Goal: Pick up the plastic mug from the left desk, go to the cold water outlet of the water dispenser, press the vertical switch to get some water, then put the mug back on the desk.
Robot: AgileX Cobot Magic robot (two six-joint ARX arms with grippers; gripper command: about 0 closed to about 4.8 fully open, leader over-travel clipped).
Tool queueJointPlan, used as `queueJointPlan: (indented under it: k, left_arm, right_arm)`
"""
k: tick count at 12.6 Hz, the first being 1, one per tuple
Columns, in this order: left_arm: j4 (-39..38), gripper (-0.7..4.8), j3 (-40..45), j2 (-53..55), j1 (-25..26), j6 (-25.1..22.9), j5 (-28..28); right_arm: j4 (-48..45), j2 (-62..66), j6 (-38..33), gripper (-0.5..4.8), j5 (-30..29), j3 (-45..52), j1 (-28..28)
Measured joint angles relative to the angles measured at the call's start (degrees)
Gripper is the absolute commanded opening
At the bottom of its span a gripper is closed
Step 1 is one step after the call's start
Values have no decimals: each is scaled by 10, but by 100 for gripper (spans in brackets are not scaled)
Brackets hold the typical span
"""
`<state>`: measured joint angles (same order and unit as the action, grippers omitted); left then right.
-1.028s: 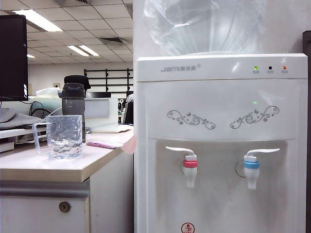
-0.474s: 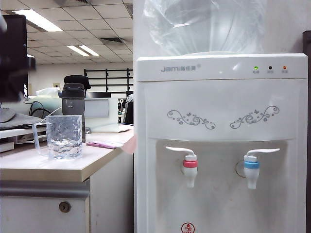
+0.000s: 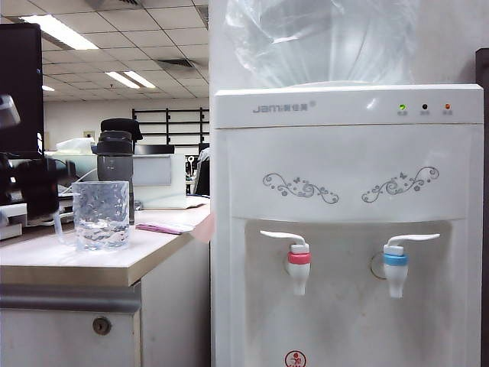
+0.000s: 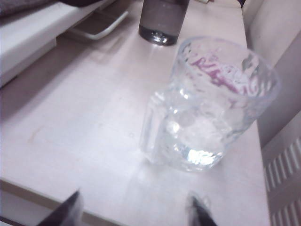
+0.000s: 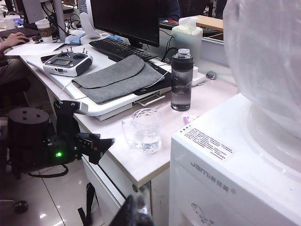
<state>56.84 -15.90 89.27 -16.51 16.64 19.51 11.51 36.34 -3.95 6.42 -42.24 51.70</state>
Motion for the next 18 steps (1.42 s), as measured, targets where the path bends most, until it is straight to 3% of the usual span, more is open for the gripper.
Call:
queueJointPlan:
  k: [3,9,13,18]
  left_arm:
    - [49,246,-26,54,0,2,12]
    - [50,246,-92,127,2,-16,37]
    - [36,246,-123,141,2,-16,97]
    - [36,246,-126,149,44,-16,59]
  right_arm:
    - [0,0,0,-1,-1,0,0]
    - [0,0,0,-1,-1,0,0]
    - [0,0,-1,-1,-1,0,0]
    - [14,0,-1,-1,-1,0,0]
